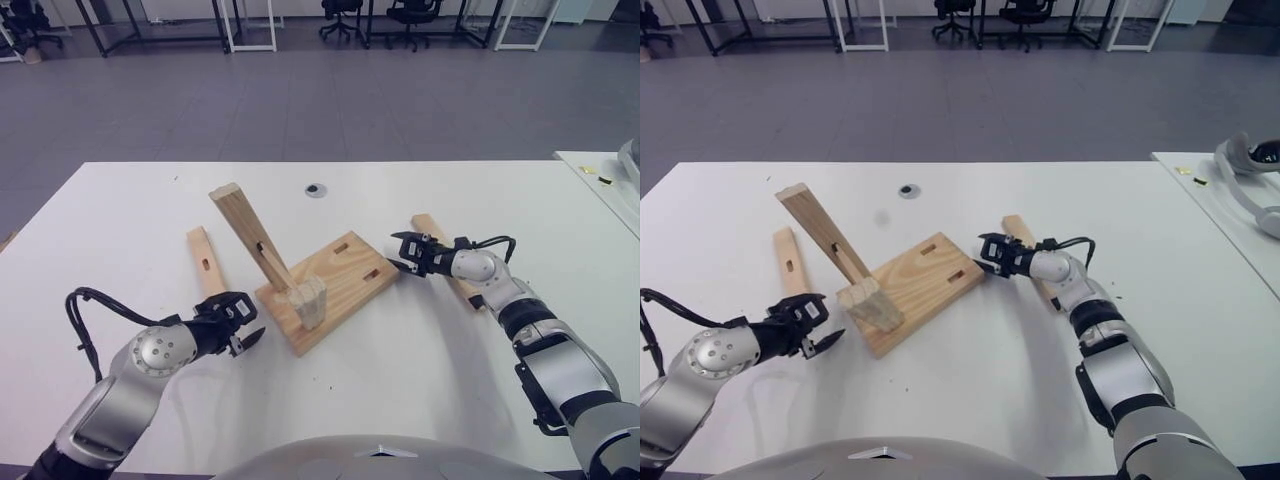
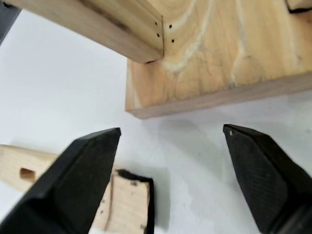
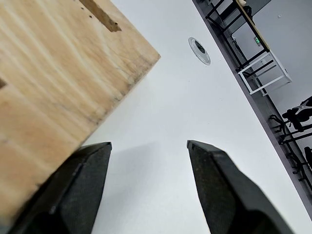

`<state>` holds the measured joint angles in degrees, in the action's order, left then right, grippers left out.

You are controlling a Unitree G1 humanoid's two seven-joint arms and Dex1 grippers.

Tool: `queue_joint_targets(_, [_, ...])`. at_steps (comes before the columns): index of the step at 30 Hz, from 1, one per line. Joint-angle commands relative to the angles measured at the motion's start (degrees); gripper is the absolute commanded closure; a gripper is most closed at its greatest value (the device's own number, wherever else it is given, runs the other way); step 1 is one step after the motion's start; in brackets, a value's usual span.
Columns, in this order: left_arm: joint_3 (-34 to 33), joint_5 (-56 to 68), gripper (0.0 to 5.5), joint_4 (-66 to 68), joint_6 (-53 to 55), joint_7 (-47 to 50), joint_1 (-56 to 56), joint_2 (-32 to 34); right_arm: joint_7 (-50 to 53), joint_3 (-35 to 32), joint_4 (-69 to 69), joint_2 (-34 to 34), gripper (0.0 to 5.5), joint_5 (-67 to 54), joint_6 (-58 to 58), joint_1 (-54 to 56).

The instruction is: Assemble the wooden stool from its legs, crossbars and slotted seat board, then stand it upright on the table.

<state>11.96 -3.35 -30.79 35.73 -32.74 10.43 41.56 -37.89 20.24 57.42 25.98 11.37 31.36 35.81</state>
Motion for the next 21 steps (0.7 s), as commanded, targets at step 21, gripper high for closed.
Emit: queue_joint_targets(21, [-13.2, 3.5, 1.61, 28.1, -28.9, -2.2, -12.2, -3.7, -10.0, -11.7, -39.8, 14.8, 2.58, -12.2, -23.7, -16.6])
